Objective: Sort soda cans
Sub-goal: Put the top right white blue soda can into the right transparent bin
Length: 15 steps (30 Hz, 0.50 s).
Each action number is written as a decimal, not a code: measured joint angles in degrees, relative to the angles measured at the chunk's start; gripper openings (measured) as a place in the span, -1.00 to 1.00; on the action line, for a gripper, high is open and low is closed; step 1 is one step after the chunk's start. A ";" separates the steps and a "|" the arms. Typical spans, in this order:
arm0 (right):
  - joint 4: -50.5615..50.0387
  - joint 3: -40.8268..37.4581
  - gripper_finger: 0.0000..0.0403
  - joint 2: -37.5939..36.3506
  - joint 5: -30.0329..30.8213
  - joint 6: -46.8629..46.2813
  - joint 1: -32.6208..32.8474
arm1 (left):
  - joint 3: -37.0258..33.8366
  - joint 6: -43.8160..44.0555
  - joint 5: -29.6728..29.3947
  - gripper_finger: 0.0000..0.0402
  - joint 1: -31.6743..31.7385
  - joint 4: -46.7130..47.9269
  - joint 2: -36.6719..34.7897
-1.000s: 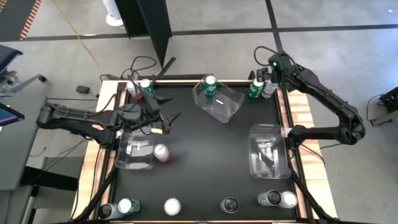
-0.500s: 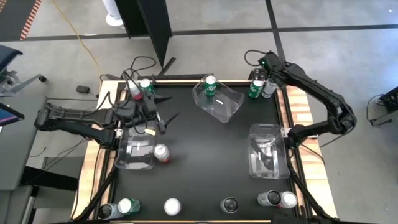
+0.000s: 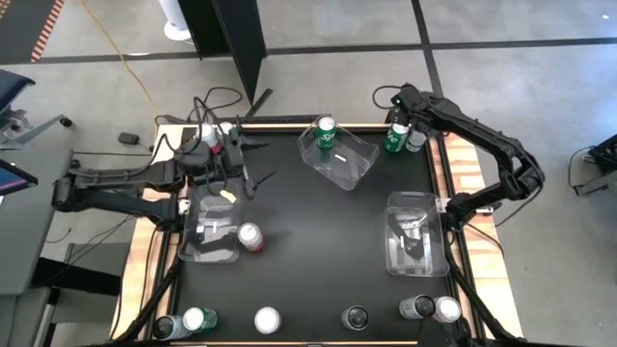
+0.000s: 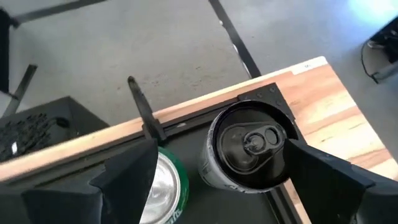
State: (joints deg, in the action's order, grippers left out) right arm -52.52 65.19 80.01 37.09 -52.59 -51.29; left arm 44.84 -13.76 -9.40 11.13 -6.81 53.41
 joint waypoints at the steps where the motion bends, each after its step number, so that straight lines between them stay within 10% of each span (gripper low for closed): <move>1: -0.40 0.00 0.82 0.11 0.30 -1.08 0.16 | 0.00 -0.14 1.07 0.75 0.90 0.06 0.00; 15: -11.46 -0.02 0.82 2.01 6.37 -17.07 2.69 | 0.04 -0.49 15.65 0.75 10.89 0.94 0.02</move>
State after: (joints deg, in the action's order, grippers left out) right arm -63.99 65.17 82.02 43.46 -69.67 -48.60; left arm 44.88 -14.24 6.24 22.02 -5.87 53.43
